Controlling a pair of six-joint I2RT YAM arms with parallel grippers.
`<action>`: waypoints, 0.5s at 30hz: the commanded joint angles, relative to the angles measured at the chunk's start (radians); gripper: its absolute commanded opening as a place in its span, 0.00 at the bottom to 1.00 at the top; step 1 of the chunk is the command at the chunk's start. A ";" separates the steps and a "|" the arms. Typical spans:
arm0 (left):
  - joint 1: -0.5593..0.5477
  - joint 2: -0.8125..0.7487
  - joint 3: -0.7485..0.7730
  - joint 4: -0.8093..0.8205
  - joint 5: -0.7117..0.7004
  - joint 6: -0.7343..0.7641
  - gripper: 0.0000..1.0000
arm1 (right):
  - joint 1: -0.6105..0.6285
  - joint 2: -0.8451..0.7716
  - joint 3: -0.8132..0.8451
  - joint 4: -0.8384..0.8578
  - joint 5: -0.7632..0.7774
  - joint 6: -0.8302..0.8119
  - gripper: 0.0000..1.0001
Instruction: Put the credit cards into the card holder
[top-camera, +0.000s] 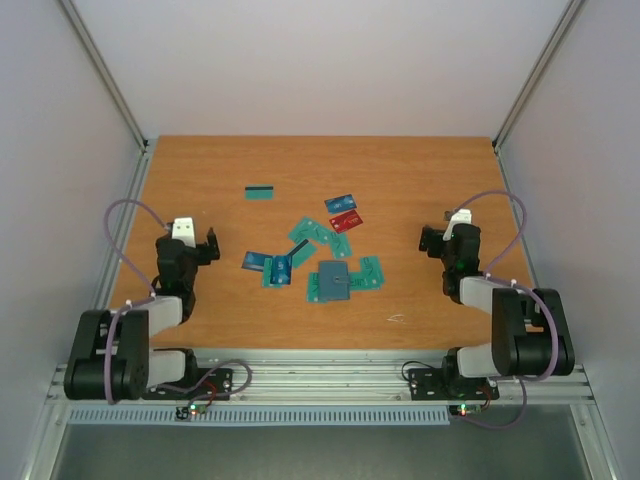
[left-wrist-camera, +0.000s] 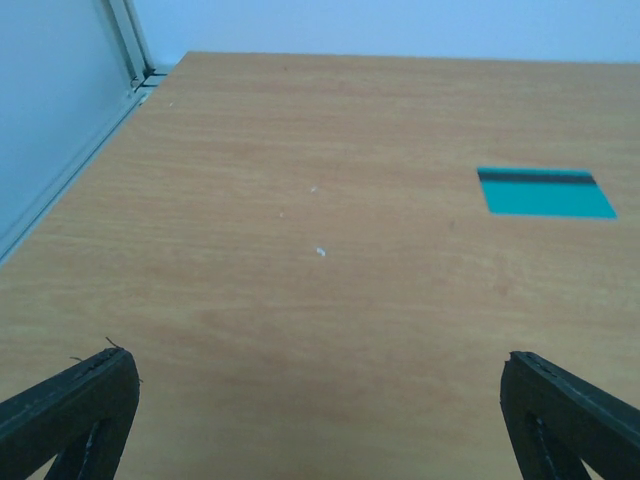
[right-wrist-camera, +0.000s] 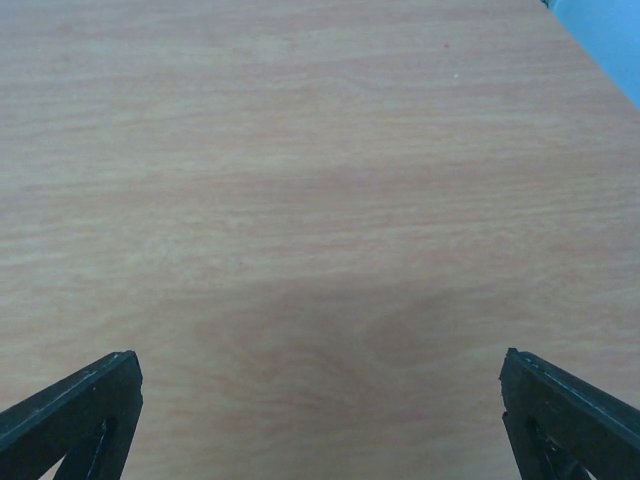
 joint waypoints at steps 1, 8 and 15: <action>0.052 0.112 0.060 0.248 0.136 -0.061 0.99 | -0.019 0.092 -0.001 0.279 -0.063 0.026 0.99; 0.071 0.338 0.057 0.484 0.238 -0.069 0.99 | -0.026 0.221 -0.037 0.480 -0.156 -0.001 0.98; 0.072 0.333 0.151 0.301 0.232 -0.067 0.99 | -0.026 0.221 0.035 0.333 -0.144 0.002 0.98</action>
